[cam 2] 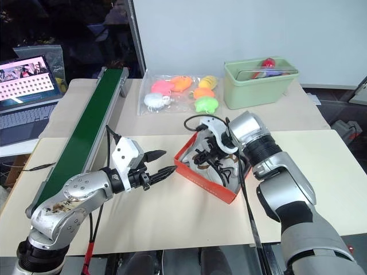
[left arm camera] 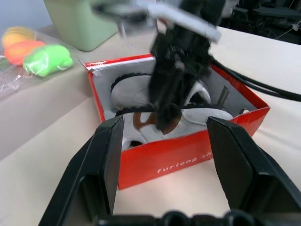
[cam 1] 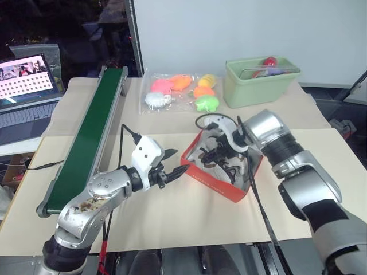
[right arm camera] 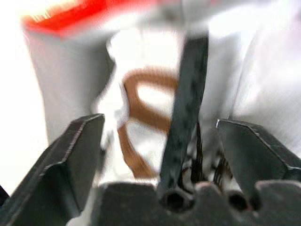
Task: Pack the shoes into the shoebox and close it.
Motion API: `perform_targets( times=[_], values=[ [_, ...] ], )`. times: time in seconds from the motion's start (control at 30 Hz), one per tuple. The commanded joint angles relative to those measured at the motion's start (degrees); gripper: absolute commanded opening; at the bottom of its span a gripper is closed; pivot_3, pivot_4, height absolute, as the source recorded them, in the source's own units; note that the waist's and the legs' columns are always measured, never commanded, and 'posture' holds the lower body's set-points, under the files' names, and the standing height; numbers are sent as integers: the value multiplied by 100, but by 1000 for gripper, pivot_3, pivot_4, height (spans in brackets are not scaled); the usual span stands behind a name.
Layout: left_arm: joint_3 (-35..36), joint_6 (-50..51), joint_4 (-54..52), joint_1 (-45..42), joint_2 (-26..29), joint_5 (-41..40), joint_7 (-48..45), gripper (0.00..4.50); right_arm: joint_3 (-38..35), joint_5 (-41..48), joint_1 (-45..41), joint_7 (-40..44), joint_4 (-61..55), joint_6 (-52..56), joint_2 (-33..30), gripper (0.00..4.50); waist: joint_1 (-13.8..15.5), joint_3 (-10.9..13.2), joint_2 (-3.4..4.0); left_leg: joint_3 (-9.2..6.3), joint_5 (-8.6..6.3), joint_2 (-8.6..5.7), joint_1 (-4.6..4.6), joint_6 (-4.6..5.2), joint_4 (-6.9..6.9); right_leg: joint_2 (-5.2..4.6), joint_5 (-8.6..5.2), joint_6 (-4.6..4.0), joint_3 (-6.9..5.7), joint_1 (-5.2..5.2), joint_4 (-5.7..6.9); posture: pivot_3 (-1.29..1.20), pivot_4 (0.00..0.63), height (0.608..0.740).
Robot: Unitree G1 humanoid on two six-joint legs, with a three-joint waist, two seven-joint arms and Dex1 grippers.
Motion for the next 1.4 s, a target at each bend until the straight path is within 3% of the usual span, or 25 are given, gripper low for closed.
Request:
perform_targets(
  times=[0.03, 0.13, 0.27, 0.4, 0.53, 0.6, 0.73, 0.87, 1.03, 1.17, 1.4],
  values=[
    [-39, -204, 81, -263, 28, 44, -169, 2934, -395, 205, 122, -52, -756, 279, -333, 4486, 40, 1, 1, 0, 0, 0, 0, 0, 0, 0, 0, 0, 0, 0, -2, 0, 150, 729],
    [-88, -283, 219, -353, 40, 79, -290, 2934, -808, 379, 371, -241, -1366, 468, -553, 4486, 103, 1, 1, -1, 0, -1, 0, 0, 0, 0, -1, 0, -3, 3, -5, 0, 150, 729],
    [-198, -398, 299, -351, 21, 120, -412, 2934, -2096, 951, 659, -482, -1957, 784, -611, 4486, 120, 7, 8, -1, 0, -3, -3, 0, 0, -2, -1, 1, -3, 4, -10, 0, 150, 729],
    [-222, -424, 332, -302, 26, 112, -508, 2934, -3282, 1692, 1329, -267, -2912, 837, -1146, 3464, 156, 9, 11, -5, -1, -2, -6, 2, -2, -1, -2, 3, -6, 6, -15, 0, 150, 729],
    [-310, -423, 346, -189, 138, 128, -689, 2934, -4726, 2306, 3012, 665, -3778, -48, -2287, 2030, 303, 9, 11, -4, -2, -5, -8, 3, -2, -3, -4, 6, -8, 12, -25, 0, 150, 729],
    [-329, -444, 349, -165, 148, 149, -708, 2934, -4967, 2429, 3603, 901, -3979, -352, -2668, 1313, 278, 14, 21, 3, -3, -9, -6, 5, -1, -7, -8, 13, -3, 14, -28, 0, 150, 729],
    [-321, -402, 272, -145, 141, 114, -686, 2934, -4759, 1815, 5020, 1161, -4328, -1452, -3496, 36, 220, 11, 28, 11, -2, -8, 14, 6, 3, -5, -9, 16, 6, 28, -19, 0, 150, 729],
    [-345, -386, 237, -118, 130, 124, -670, 2934, -4214, 1413, 5492, 835, -4466, -2117, -3608, 36, 100, 10, 28, 17, -2, -2, 35, 5, 3, 0, -33, 53, 14, 41, -18, 0, 150, 729],
    [-319, -358, 273, -166, 128, 118, -667, 2934, -3231, 925, 5610, 274, -4766, -2596, -3251, 36, 83, 9, 29, 19, -1, -2, 40, 5, 3, 4, -35, 54, 25, 40, -13, 0, 150, 729],
    [-302, -364, 325, -196, 141, 137, -673, 2934, -2562, 1121, 5567, 185, -5356, -2369, -2838, 36, 122, 9, 30, 16, -1, -6, 26, 5, 3, 0, -35, 54, 23, 32, -15, 0, 150, 729],
    [-255, -371, 389, -268, 129, 130, -668, 2934, -1898, 1258, 5533, 250, -5938, -2327, -2705, 36, 154, 10, 29, 9, -2, -8, 14, 5, 5, -3, -18, 25, 15, 28, -18, 0, 150, 729]
  ],
)
